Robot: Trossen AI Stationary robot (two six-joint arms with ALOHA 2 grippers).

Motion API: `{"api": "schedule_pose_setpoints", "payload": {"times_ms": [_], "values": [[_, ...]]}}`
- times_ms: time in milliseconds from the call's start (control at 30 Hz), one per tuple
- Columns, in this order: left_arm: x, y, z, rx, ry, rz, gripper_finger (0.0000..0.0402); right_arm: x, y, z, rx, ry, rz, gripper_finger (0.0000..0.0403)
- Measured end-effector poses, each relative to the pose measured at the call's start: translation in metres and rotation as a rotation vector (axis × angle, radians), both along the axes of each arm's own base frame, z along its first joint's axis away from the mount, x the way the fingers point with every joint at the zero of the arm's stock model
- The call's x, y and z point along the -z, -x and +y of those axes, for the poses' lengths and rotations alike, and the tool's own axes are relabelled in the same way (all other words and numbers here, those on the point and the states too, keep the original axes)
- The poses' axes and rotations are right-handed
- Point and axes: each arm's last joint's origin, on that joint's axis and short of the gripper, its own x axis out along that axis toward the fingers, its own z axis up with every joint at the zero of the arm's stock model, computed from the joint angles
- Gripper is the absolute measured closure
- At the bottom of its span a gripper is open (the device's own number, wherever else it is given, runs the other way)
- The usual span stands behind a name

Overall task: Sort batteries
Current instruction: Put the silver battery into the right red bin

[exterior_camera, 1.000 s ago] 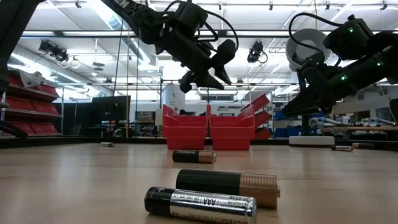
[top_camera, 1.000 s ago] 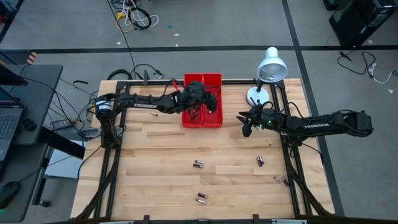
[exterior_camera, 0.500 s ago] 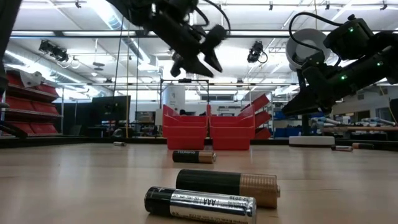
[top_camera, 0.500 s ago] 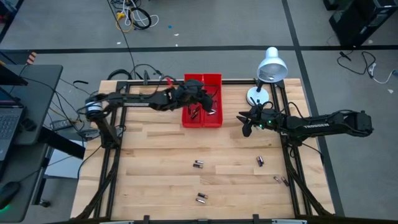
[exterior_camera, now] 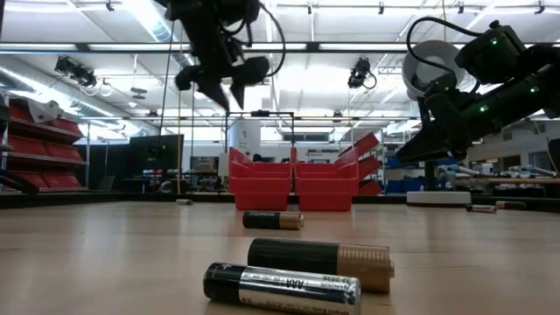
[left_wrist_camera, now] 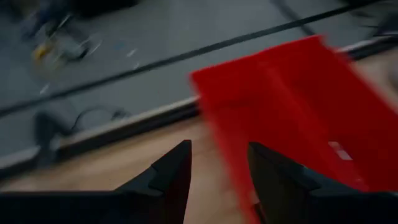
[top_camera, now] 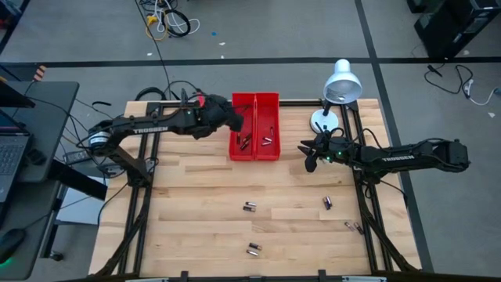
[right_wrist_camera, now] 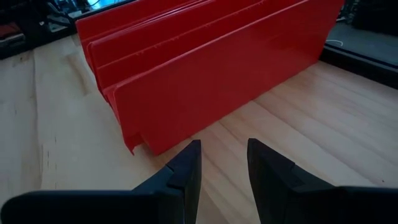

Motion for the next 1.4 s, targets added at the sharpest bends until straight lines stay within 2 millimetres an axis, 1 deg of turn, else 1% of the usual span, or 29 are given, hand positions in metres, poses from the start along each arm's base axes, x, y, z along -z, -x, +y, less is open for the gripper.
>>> {"api": "schedule_pose_setpoints", "payload": {"times_ms": [100, 200, 400, 500, 600, 700, 800, 867, 1000, 1067, 1133, 1267, 1400], "values": [[0.007, 0.012, 0.005, -0.129, 0.046, 0.030, 0.0229, 0.000, 0.000, 0.000, 0.000, 0.000, 0.000, 0.0286], [0.011, 0.022, 0.011, -0.207, 0.066, 0.061, 0.0229, 0.000, 0.000, 0.000, 0.000, 0.000, 0.000, 0.0286], [0.013, 0.031, 0.022, -0.191, 0.096, 0.154, 0.0229, 0.000, 0.000, 0.000, 0.000, 0.000, 0.000, 0.0286], [0.014, 0.036, 0.031, -0.220, 0.099, 0.161, 0.0229, 0.000, 0.000, 0.000, 0.000, 0.000, 0.000, 0.0286], [0.022, 0.045, 0.043, -0.271, 0.111, 0.177, 0.0229, 0.000, 0.000, 0.000, 0.000, 0.000, 0.000, 0.0286], [0.036, 0.054, 0.055, -0.315, 0.132, 0.175, 0.0229, 0.000, 0.000, 0.000, 0.000, 0.000, 0.000, 0.0286], [0.057, 0.062, 0.066, -0.338, 0.164, 0.122, 0.0229, 0.000, 0.000, 0.000, 0.000, 0.000, 0.000, 0.0286], [0.071, 0.065, 0.075, -0.356, 0.141, 0.030, 0.0229, 0.000, 0.000, 0.000, 0.000, 0.000, -0.001, 0.0286], [0.094, 0.073, 0.096, -0.349, 0.102, -0.236, 0.0229, -0.001, 0.000, 0.000, 0.000, 0.003, -0.010, 0.0286], [0.103, 0.077, 0.104, -0.325, 0.070, -0.307, 0.0229, -0.001, -0.001, 0.000, 0.000, 0.004, -0.016, 0.0286], [0.114, 0.081, 0.110, -0.309, 0.063, -0.303, 0.0229, -0.002, -0.001, 0.000, 0.000, 0.007, -0.026, 0.0286], [0.131, 0.082, 0.120, -0.325, 0.092, -0.274, 0.0229, -0.004, -0.002, 0.000, 0.000, 0.013, -0.045, 0.0286], [0.145, 0.074, 0.129, -0.365, 0.117, -0.332, 0.0229, -0.004, -0.002, 0.000, 0.007, -0.003, -0.052, 0.0286]]}}
